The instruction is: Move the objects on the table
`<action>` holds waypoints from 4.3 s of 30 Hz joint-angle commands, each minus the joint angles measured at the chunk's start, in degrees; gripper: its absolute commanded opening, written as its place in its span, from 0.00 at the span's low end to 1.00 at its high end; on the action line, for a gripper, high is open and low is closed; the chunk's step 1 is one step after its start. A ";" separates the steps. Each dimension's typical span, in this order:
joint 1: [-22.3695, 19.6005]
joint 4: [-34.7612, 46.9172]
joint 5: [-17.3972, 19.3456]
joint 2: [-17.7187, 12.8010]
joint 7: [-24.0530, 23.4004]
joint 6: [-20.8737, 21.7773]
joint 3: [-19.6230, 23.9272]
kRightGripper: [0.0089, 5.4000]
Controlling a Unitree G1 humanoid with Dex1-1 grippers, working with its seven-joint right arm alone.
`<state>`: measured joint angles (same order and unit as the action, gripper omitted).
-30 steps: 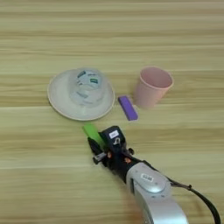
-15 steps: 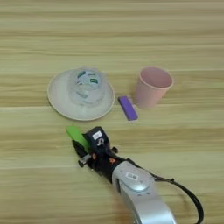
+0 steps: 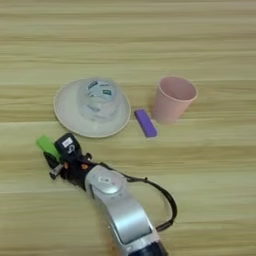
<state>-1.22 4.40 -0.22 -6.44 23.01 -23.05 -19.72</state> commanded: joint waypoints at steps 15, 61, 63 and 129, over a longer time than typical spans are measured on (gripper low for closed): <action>-11.26 -17.12 -1.75 5.36 -4.30 7.73 2.37 0.42; 7.42 14.72 6.17 -7.04 -5.21 8.80 27.85 0.99; 7.43 13.62 5.79 -6.86 -6.04 9.00 28.64 0.99; -1.57 -16.03 5.66 -6.16 -8.89 17.25 28.37 0.68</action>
<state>-2.87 -13.01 5.86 -12.04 14.14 -5.35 9.41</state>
